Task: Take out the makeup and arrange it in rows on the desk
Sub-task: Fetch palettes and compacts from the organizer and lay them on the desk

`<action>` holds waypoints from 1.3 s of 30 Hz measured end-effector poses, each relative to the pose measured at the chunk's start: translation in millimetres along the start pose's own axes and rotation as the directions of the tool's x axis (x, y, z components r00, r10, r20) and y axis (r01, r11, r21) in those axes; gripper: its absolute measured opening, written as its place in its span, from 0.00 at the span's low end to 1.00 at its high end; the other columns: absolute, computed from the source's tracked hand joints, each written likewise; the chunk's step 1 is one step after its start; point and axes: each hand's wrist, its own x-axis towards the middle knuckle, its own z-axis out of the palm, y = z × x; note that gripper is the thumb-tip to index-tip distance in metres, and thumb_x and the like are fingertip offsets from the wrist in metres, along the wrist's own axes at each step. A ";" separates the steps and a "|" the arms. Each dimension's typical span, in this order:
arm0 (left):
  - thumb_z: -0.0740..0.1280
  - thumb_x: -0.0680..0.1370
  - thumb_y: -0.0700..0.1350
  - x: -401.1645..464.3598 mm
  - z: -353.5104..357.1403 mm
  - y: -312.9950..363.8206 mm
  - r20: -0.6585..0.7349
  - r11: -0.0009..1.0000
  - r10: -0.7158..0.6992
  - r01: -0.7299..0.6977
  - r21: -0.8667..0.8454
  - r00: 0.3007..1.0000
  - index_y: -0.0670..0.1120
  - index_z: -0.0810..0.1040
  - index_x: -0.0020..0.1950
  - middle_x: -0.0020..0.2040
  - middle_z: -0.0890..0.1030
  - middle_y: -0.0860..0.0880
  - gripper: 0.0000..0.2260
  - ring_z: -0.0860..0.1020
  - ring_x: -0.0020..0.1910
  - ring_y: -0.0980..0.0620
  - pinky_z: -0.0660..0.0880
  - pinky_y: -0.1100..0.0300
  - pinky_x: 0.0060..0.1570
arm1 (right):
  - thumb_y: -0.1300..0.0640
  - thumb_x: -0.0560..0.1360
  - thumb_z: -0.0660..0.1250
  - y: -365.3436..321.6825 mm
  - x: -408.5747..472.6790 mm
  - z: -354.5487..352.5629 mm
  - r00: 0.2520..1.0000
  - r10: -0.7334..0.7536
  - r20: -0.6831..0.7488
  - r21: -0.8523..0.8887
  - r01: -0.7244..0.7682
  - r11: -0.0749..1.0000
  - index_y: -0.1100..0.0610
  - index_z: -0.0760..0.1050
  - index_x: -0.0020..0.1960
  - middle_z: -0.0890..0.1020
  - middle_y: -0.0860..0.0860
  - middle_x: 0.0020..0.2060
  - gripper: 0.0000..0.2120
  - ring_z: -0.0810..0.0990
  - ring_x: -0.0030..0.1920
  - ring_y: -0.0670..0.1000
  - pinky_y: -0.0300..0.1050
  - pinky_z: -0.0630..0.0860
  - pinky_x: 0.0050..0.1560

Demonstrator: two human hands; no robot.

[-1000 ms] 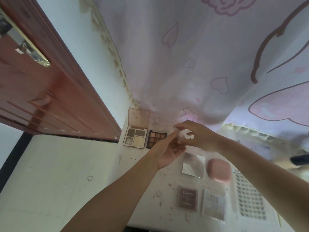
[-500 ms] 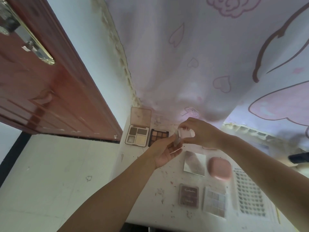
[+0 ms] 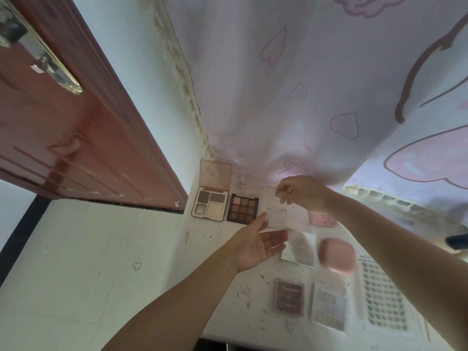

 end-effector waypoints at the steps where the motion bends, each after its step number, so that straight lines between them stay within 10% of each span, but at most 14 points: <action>1: 0.64 0.79 0.51 1.7 -1.2 -3.3 -0.022 0.999 -0.009 0.008 -0.033 1.000 0.40 0.71 0.61 0.53 0.81 0.36 0.18 0.81 0.50 0.42 0.78 0.50 0.55 | 0.56 0.78 0.63 3.0 5.8 3.7 0.999 0.036 0.004 0.041 -0.036 0.998 0.54 0.77 0.47 0.82 0.46 0.37 0.05 0.77 0.35 0.42 0.29 0.71 0.35; 13: 0.59 0.82 0.45 12.1 5.5 -3.2 -0.223 0.966 0.077 -0.129 -0.225 0.972 0.34 0.63 0.71 0.66 0.69 0.35 0.21 0.71 0.64 0.41 0.68 0.47 0.64 | 0.67 0.76 0.58 26.7 50.6 26.1 0.984 0.165 -0.071 0.101 -0.158 0.982 0.67 0.79 0.46 0.80 0.57 0.34 0.10 0.79 0.35 0.57 0.47 0.76 0.35; 18: 0.58 0.82 0.45 11.7 10.9 1.4 -0.244 0.969 0.100 -0.150 -0.197 0.965 0.34 0.62 0.71 0.65 0.70 0.37 0.21 0.68 0.69 0.42 0.65 0.46 0.68 | 0.62 0.77 0.60 26.2 39.6 24.7 0.982 0.081 -0.170 -0.079 -0.096 0.992 0.52 0.77 0.54 0.76 0.56 0.46 0.11 0.75 0.41 0.53 0.38 0.70 0.41; 23: 0.58 0.82 0.44 9.1 8.6 -3.2 -0.242 0.994 0.105 -0.105 0.015 0.965 0.36 0.63 0.72 0.68 0.70 0.40 0.20 0.69 0.68 0.45 0.65 0.47 0.68 | 0.49 0.77 0.61 20.9 -26.6 28.3 0.994 0.100 -0.053 -0.354 -0.112 0.929 0.52 0.70 0.63 0.73 0.51 0.59 0.16 0.75 0.59 0.55 0.52 0.71 0.60; 29: 0.57 0.82 0.45 0.0 -2.4 -21.5 -0.207 0.926 0.122 -0.036 0.377 0.971 0.38 0.67 0.71 0.67 0.73 0.43 0.19 0.72 0.65 0.48 0.66 0.51 0.67 | 0.42 0.76 0.60 19.6 -93.4 74.5 0.972 0.158 0.172 -0.674 -0.001 0.738 0.55 0.59 0.71 0.58 0.57 0.72 0.28 0.56 0.74 0.57 0.60 0.51 0.74; 33: 0.56 0.82 0.46 -9.4 -4.6 -26.2 -0.186 0.864 0.104 0.003 0.503 0.977 0.41 0.70 0.67 0.64 0.74 0.45 0.16 0.73 0.62 0.50 0.67 0.53 0.65 | 0.50 0.78 0.42 20.3 -89.7 90.2 0.992 0.123 0.011 -0.575 -0.094 0.812 0.56 0.68 0.57 0.73 0.56 0.56 0.20 0.72 0.59 0.60 0.55 0.67 0.63; 39: 0.60 0.80 0.55 -47.3 -33.6 -8.1 0.005 0.959 -0.072 0.068 0.276 0.997 0.40 0.78 0.57 0.50 0.79 0.40 0.19 0.78 0.51 0.43 0.75 0.50 0.60 | 0.43 0.74 0.64 -46.5 -97.6 91.6 0.982 -0.076 -0.171 -0.099 0.060 0.993 0.50 0.70 0.56 0.73 0.43 0.52 0.15 0.70 0.54 0.45 0.38 0.72 0.55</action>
